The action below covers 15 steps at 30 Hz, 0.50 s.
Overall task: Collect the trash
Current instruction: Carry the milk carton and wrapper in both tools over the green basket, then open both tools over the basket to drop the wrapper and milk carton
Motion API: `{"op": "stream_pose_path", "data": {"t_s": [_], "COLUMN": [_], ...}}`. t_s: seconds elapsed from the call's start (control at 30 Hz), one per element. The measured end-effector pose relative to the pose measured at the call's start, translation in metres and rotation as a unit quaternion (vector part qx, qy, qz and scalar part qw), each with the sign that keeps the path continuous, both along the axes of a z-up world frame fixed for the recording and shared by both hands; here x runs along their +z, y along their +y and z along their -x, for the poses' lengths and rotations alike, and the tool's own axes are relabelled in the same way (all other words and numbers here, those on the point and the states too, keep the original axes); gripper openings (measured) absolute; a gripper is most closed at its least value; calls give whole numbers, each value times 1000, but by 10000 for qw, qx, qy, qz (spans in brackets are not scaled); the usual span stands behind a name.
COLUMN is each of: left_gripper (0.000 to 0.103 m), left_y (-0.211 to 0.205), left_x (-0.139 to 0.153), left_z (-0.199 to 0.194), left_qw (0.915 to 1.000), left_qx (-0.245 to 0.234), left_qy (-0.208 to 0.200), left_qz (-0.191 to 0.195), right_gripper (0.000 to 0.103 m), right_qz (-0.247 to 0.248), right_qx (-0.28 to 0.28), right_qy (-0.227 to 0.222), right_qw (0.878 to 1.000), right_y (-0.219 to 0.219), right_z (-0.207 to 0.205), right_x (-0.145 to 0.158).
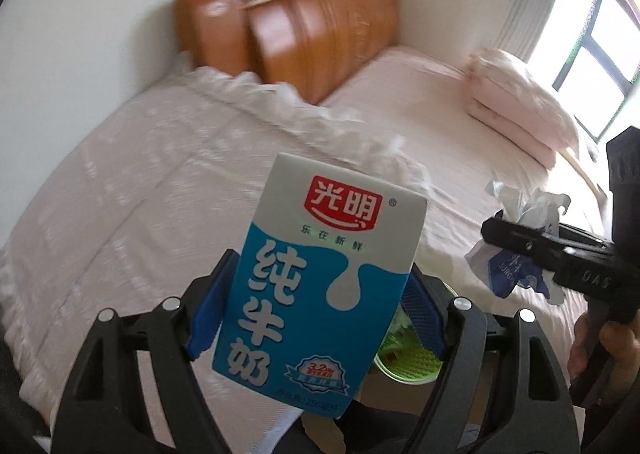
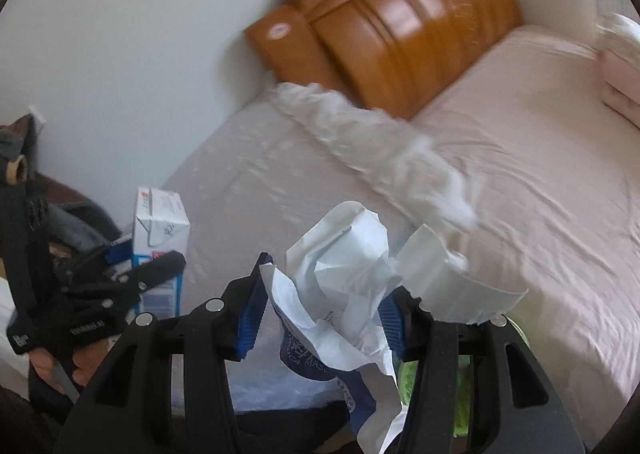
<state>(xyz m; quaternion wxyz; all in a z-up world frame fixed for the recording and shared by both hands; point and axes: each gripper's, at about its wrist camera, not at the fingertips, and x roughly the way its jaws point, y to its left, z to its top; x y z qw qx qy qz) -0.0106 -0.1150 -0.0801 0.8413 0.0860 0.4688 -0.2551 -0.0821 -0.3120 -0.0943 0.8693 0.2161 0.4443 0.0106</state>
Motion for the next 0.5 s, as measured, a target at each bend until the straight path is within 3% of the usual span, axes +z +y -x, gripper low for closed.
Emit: {"op": "stream_pose_path", "data": {"t_s": [0.13, 0.2, 0.27, 0.33, 0.4, 0.5], "left_gripper": [75, 75, 75, 75, 75, 75], "left_y": [-34, -49, -66, -86, -104, -138], "left_x": [-6, -12, -18, -28, -37, -57], "left_z": [17, 24, 33, 40, 49, 61], "left_qw": [9979, 9959, 9923, 9874, 9828, 9739], "left_qx": [-638, -893, -1203, -1516, -1751, -2133], "left_qy": [69, 100, 196, 335, 406, 496], "left_qz": [-70, -143, -198, -304, -429, -602], "right_gripper": [57, 67, 92, 94, 94, 101], "right_qz": [412, 305, 240, 181, 100, -18], "right_qx": [-394, -587, -774, -984, -1325, -1784], "right_qy": [563, 1009, 1501, 1905, 2118, 2014], "right_qw": [9968, 9927, 9853, 9766, 9682, 9631], "right_y": [-20, -31, -40, -50, -65, -86], "right_z": [26, 35, 43, 53, 67, 91], "right_x": [-52, -93, -134, -165, -177, -167]}}
